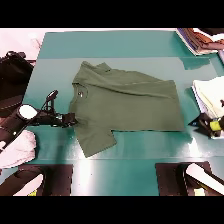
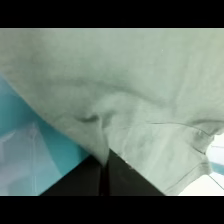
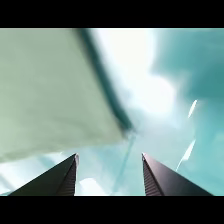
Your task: Fold the shirts.
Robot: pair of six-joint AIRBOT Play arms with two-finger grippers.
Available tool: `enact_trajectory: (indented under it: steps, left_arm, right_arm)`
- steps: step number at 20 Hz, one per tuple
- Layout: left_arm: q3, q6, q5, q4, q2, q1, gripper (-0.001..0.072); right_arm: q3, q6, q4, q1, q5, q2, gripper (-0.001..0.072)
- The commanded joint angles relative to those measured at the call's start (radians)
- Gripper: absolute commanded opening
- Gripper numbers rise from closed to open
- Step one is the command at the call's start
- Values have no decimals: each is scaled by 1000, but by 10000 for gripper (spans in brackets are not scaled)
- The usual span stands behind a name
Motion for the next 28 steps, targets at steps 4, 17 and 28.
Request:
enact_trajectory:
  steps: [4,17,28]
  left_arm:
    - [8,7,-10,6,1,-1,23]
    - [407,-26,-51,161,209,0,22]
    - [1503,-29,-85,368,268,0,22]
  right_arm:
    - [-207,-27,192,4,-221,3,426]
    - [277,-81,304,328,-220,193,20]
    - [1360,51,38,328,31,282,19]
